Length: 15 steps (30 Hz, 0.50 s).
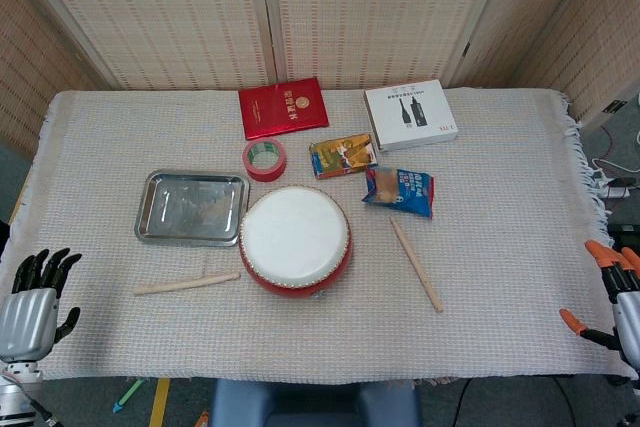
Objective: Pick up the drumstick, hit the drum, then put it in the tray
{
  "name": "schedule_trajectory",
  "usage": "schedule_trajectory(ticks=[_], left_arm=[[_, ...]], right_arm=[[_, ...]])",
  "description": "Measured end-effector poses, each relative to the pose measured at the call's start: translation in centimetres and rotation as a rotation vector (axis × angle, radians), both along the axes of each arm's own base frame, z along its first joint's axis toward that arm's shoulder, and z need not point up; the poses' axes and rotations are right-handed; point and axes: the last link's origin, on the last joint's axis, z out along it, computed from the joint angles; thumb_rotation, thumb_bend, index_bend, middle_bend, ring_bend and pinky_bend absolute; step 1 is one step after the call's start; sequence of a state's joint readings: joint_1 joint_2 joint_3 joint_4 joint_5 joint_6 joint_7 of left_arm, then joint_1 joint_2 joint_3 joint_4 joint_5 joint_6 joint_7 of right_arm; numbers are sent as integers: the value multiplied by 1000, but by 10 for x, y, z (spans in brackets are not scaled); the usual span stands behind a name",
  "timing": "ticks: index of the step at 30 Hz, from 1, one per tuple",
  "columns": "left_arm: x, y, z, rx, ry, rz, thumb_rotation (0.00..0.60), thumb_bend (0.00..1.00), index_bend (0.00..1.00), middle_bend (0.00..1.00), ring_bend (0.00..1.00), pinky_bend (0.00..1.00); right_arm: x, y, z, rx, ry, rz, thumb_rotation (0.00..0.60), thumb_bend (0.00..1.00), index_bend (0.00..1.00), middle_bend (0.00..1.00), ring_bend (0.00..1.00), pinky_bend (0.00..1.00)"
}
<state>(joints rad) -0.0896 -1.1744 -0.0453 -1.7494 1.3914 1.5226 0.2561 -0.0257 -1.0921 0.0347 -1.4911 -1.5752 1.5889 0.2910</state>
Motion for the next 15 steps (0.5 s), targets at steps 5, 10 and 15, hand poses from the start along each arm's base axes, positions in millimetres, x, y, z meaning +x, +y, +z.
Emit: schedule_trajectory(ticks=[5, 10, 15], left_arm=[[-2, -2, 1, 0, -13, 6, 600, 255, 178, 102, 6, 41], [-3, -3, -1, -15, -48, 1, 600, 256, 225, 122, 44, 41], [-1, 7, -5, -43, -114, -23, 600, 275, 346, 185, 95, 60]], right_arm=[[1, 3, 1, 1, 6, 4, 600, 183, 0, 84, 0, 0], [2, 6, 3, -17, 9, 9, 600, 182, 0, 84, 0, 0], [3, 9, 2, -22, 22, 18, 600, 183, 0, 84, 0, 0]])
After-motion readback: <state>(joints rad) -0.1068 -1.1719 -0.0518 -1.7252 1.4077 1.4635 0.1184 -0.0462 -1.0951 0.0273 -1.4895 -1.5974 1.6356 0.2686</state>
